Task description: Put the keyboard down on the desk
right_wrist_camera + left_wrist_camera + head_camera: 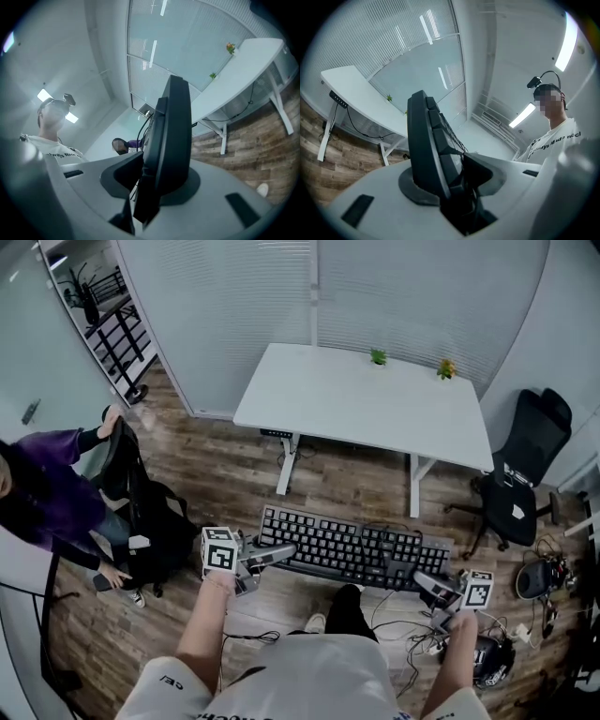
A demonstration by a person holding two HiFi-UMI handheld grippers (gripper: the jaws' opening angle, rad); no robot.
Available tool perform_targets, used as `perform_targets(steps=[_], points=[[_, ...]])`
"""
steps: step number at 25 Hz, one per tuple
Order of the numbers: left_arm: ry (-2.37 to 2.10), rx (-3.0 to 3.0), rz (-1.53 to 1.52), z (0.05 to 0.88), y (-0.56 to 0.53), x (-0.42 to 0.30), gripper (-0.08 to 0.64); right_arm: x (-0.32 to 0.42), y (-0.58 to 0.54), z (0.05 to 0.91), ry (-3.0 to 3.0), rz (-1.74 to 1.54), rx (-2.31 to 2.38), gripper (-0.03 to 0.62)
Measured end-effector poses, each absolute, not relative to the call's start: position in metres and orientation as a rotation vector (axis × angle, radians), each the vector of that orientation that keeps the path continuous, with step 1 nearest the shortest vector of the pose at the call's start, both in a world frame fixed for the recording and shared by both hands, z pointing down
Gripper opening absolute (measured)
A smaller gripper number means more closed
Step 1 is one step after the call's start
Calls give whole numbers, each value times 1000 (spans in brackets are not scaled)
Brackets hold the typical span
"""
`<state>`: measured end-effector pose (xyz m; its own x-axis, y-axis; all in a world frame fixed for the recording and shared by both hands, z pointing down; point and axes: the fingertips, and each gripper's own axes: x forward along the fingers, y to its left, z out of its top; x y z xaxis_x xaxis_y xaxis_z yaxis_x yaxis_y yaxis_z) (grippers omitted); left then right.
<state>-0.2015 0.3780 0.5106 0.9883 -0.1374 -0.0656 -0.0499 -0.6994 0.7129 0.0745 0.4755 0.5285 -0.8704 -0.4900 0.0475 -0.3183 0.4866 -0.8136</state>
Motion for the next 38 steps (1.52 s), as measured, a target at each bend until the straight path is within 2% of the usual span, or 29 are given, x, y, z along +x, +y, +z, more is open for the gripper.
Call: perform_targets(steps=[14, 29, 38], points=[[-159, 2331, -119, 516, 285, -153, 179, 121, 379, 537, 2508, -1352, -657, 114], [-191, 2306, -101, 512, 159, -61, 180, 212, 250, 533, 2480, -1403, -619, 114], [-220, 2301, -105, 513, 127, -30, 181, 244, 210, 534, 2533, -1379, -593, 114]])
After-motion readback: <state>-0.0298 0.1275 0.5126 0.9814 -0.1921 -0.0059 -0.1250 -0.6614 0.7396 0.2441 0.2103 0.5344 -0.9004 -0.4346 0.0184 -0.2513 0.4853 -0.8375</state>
